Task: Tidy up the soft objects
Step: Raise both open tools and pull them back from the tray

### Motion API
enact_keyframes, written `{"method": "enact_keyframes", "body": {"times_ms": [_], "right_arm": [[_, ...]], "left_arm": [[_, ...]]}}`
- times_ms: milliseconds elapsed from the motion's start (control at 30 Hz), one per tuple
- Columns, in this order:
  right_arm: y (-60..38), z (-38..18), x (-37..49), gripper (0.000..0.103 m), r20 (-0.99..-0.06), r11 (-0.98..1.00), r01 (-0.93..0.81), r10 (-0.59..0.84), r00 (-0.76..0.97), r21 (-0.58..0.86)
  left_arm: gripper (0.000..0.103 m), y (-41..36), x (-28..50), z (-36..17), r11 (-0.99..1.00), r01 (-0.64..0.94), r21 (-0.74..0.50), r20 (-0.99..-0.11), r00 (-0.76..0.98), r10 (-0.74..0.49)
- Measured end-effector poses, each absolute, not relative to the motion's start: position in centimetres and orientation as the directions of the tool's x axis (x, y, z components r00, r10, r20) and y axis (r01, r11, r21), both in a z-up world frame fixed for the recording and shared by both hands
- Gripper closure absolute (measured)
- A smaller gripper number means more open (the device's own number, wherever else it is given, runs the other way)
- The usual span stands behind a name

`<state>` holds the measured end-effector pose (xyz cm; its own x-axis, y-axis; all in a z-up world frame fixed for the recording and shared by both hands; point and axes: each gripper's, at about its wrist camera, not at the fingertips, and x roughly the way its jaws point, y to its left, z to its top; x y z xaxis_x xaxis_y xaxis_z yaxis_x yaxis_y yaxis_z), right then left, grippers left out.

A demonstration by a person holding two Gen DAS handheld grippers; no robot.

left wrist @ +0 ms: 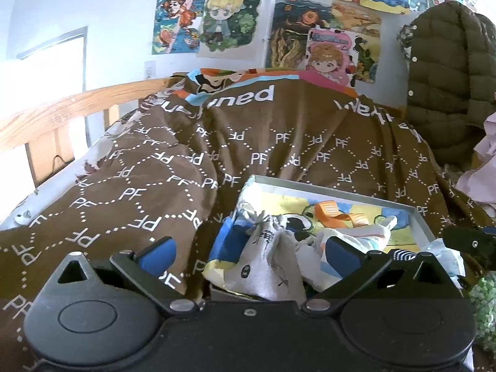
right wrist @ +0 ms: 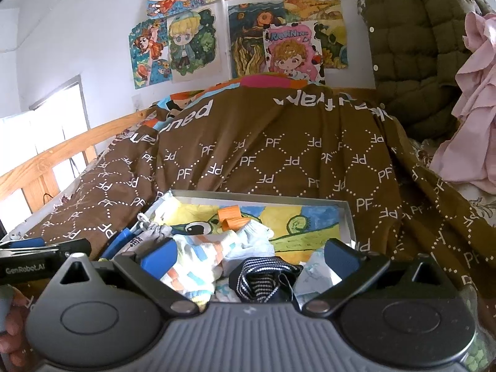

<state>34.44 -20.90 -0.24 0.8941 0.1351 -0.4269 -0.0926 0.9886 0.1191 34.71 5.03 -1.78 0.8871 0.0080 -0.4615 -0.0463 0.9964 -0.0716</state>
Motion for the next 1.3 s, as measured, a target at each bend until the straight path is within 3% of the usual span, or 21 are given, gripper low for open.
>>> {"method": "enact_keyframes", "body": {"times_ms": [467, 733, 1300], "right_arm": [[-20.7, -0.2, 32.9, 0.000, -0.404, 0.983, -0.120, 0.167, 0.899, 0.141], [-21.0, 0.0, 31.8, 0.000, -0.386, 0.985, -0.122, 0.161, 0.909, 0.124], [-20.9, 1.6, 28.9, 0.000, -0.347, 0.982, -0.151, 0.181, 0.920, 0.111]], "left_arm": [[0.001, 4.6, 32.1, -1.5, 0.995, -0.096, -0.021, -0.453, 0.888, 0.076], [0.001, 4.5, 31.6, -1.7, 0.992, -0.115, -0.058, -0.486, 0.871, 0.072], [0.001, 4.1, 28.6, -0.9, 0.984, -0.170, -0.053, -0.461, 0.878, 0.127]]}}
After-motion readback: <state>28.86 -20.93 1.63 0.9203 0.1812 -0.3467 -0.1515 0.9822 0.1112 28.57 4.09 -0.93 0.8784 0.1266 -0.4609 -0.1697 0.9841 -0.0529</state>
